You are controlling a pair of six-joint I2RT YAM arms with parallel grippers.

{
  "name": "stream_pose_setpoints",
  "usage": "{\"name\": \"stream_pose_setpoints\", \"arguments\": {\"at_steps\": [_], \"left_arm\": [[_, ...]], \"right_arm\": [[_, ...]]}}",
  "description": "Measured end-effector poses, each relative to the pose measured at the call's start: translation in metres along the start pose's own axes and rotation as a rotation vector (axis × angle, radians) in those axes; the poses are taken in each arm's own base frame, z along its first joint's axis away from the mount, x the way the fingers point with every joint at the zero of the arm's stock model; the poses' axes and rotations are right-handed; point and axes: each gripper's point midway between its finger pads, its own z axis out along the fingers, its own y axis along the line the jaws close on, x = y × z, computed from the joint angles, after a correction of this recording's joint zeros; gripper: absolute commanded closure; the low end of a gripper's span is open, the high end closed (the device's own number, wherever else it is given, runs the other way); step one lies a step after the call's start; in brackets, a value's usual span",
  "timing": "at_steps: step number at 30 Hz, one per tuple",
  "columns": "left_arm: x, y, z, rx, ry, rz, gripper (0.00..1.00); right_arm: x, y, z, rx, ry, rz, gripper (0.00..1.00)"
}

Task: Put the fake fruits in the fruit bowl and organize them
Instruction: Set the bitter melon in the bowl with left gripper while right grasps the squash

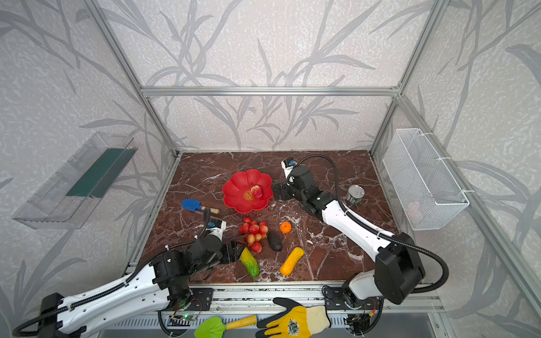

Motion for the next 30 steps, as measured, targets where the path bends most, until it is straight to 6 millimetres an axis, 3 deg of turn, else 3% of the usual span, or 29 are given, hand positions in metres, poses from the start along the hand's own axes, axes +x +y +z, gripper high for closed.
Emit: {"name": "stream_pose_setpoints", "arguments": {"at_steps": [3,6,12,14,19,24,30], "left_arm": [[0.014,-0.001,0.009,-0.027,0.040,0.025,0.19],[0.022,0.001,0.023,-0.063,0.069,0.036,0.17],[0.044,0.011,0.052,-0.173,0.173,0.081,0.17],[0.049,0.010,0.059,-0.182,0.199,0.085,0.22],[0.055,0.003,0.066,-0.160,0.231,0.084,0.52],[0.046,-0.014,0.052,-0.073,0.203,0.078,0.59],[-0.002,-0.042,-0.002,0.066,0.049,0.102,0.59]], "right_arm": [[0.038,-0.011,-0.007,0.022,0.060,0.028,0.01],[0.065,-0.019,-0.015,0.042,0.097,0.054,0.01],[0.073,-0.026,-0.036,0.049,0.070,0.100,0.01],[0.073,-0.028,-0.040,0.050,0.061,0.110,0.01],[0.076,-0.031,-0.046,0.056,0.051,0.123,0.01],[0.078,-0.033,-0.047,0.064,0.055,0.133,0.01],[0.091,-0.035,-0.047,0.075,0.096,0.161,0.02]]}}
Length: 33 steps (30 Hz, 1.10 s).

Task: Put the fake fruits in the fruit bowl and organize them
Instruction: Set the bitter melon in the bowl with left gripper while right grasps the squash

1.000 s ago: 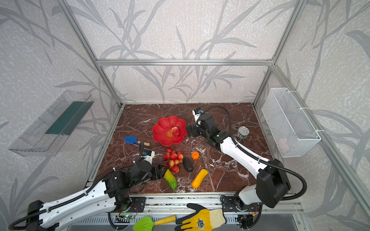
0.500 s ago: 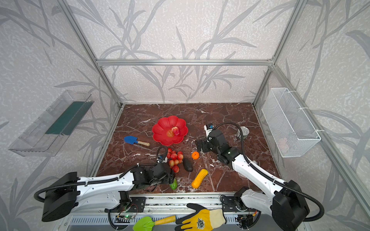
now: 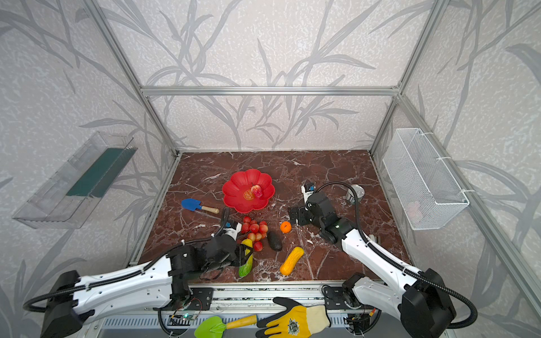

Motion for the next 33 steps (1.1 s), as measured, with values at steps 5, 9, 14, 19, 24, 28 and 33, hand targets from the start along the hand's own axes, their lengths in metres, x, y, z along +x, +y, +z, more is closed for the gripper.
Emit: {"name": "stream_pose_setpoints", "arguments": {"at_steps": [5,9,14,19,24,28,33], "left_arm": [[-0.072,-0.016,-0.048,0.021,-0.164,0.008,0.57],[-0.120,0.001,-0.053,-0.050,-0.238,0.013,0.57],[-0.177,0.035,-0.010,-0.171,-0.220,0.009,0.57],[-0.204,0.080,0.050,-0.233,-0.149,-0.042,0.58],[-0.220,0.108,0.097,-0.238,-0.106,-0.093,0.58],[-0.236,0.110,0.125,-0.211,-0.099,-0.108,0.58],[-0.245,0.117,0.147,-0.204,-0.090,-0.132,0.54]], "right_arm": [[0.034,-0.008,0.001,0.028,0.107,0.049,0.04],[0.074,-0.006,-0.007,0.040,0.211,0.079,0.04],[0.110,0.007,-0.028,0.027,0.291,0.107,0.05],[0.130,0.018,-0.038,0.018,0.340,0.154,0.07],[0.157,0.025,-0.038,0.032,0.408,0.193,0.07],[0.170,0.031,-0.031,0.042,0.440,0.222,0.09],[0.177,0.032,-0.019,0.061,0.444,0.267,0.11]]}}
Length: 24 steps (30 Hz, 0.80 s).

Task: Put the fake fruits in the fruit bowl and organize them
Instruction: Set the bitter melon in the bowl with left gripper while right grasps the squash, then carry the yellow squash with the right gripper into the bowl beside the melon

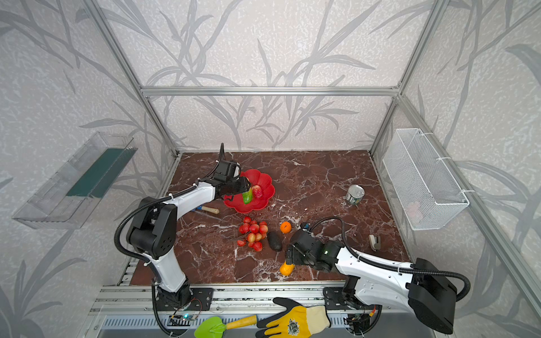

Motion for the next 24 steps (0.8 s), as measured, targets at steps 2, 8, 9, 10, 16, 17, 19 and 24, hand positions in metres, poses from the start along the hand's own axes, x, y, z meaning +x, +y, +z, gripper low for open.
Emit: {"name": "stream_pose_setpoints", "arguments": {"at_steps": [2,8,9,10,16,17,19,24], "left_arm": [[0.000,0.004,0.010,-0.002,0.013,-0.017,0.50],[0.008,0.018,0.028,-0.014,0.061,-0.071,0.34],[0.008,0.018,0.028,-0.013,0.062,-0.076,0.31],[0.007,0.018,0.028,-0.009,0.061,-0.081,0.28],[-0.013,0.002,0.008,0.053,0.003,-0.072,0.15],[-0.021,-0.005,-0.002,0.072,-0.026,-0.062,0.15],[-0.037,-0.018,-0.030,0.112,-0.100,-0.038,0.14],[-0.075,-0.044,-0.132,0.194,-0.365,0.028,0.12]], "right_arm": [[-0.002,0.001,0.005,0.002,-0.007,0.013,0.13],[-0.005,0.004,0.020,0.013,-0.020,0.036,0.25],[-0.006,0.004,0.021,0.015,-0.025,0.036,0.27],[-0.008,0.005,0.022,0.012,-0.032,0.038,0.30],[-0.015,0.003,0.027,0.007,-0.070,0.055,0.54],[-0.017,0.003,0.027,0.007,-0.076,0.054,0.58],[-0.020,0.002,0.027,0.014,-0.091,0.043,0.62],[-0.047,0.003,0.010,0.049,-0.167,-0.054,0.69]]}}
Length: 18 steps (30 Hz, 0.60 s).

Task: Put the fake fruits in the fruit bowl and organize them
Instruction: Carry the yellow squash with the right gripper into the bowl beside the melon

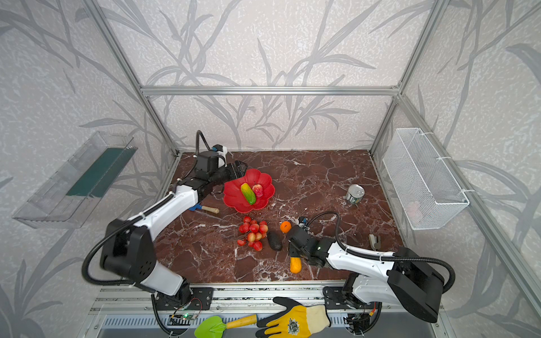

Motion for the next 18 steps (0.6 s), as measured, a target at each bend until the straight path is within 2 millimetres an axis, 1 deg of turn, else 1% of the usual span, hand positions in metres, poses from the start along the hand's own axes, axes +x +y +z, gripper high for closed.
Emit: {"name": "stream_pose_setpoints", "arguments": {"at_steps": [2,4,6,7,8,10,12,13,14,16,18], "left_arm": [[-0.018,-0.008,-0.038,0.015,-0.110,0.024,0.10],[-0.022,-0.005,-0.072,0.005,-0.198,0.035,0.10],[-0.014,0.005,-0.098,-0.021,-0.252,0.032,0.09],[-0.006,0.013,-0.110,-0.039,-0.269,0.029,0.09],[0.002,0.022,-0.119,-0.060,-0.281,0.025,0.09],[0.020,0.037,-0.135,-0.100,-0.293,0.013,0.09],[0.036,0.050,-0.149,-0.133,-0.294,-0.003,0.09],[0.042,0.055,-0.156,-0.144,-0.298,-0.011,0.09],[0.049,0.060,-0.163,-0.156,-0.299,-0.020,0.09],[0.057,0.066,-0.178,-0.168,-0.313,-0.034,0.09],[0.063,0.069,-0.191,-0.174,-0.329,-0.051,0.09]], "right_arm": [[-0.028,0.015,-0.013,-0.020,-0.062,-0.068,0.69],[-0.062,0.038,-0.028,-0.058,-0.127,-0.134,0.70],[-0.097,0.068,-0.044,-0.106,-0.196,-0.207,0.70],[-0.116,0.086,-0.051,-0.128,-0.231,-0.250,0.70],[-0.132,0.102,-0.054,-0.151,-0.256,-0.289,0.70],[-0.156,0.135,-0.053,-0.188,-0.280,-0.371,0.70],[-0.172,0.165,-0.042,-0.216,-0.283,-0.446,0.70],[-0.179,0.179,-0.033,-0.226,-0.280,-0.485,0.70],[-0.184,0.192,-0.021,-0.238,-0.268,-0.520,0.70],[-0.189,0.213,0.007,-0.252,-0.246,-0.582,0.70],[-0.187,0.226,0.037,-0.255,-0.212,-0.632,0.70]]}}
